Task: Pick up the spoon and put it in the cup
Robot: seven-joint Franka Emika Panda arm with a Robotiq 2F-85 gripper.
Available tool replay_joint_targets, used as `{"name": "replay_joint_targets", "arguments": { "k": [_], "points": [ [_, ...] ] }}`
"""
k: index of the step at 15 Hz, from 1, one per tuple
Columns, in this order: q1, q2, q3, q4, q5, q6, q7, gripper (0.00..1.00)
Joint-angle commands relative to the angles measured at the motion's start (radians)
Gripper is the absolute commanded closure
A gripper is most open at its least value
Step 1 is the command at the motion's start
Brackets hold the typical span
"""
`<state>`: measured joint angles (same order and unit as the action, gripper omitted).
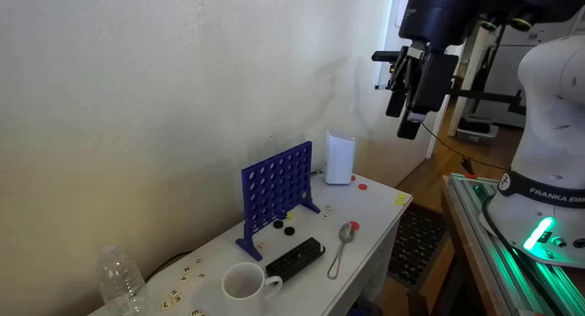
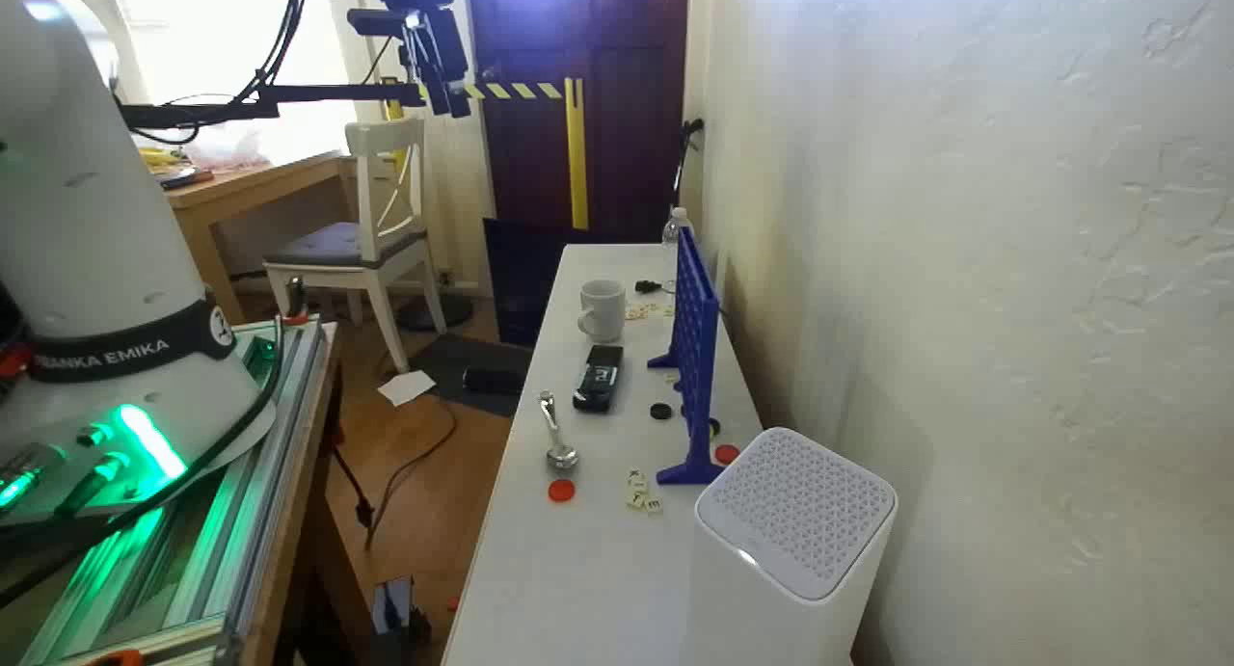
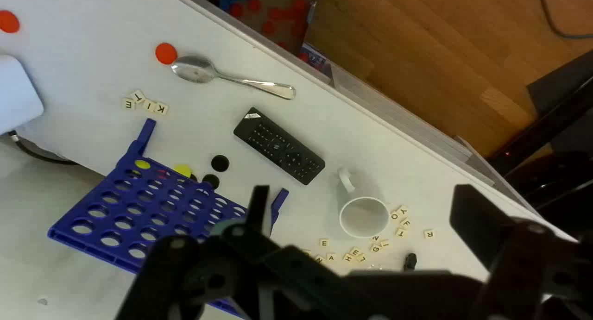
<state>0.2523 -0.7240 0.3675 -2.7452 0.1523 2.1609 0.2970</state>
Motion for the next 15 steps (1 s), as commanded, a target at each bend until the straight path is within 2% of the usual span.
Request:
{"name": "replay_joint_targets", "arguments": {
  "k": [1,13,15],
  "points": [
    [0.010,0.003,-0.010,0.001,-0.009,-0.001,0.007,0.00],
    [0.010,0.003,-0.010,0.001,-0.009,-0.001,0.007,0.00],
    [-0.029,0.035,0.007,0.001,-0.029,0.046,0.053,0.00]
  ]
}}
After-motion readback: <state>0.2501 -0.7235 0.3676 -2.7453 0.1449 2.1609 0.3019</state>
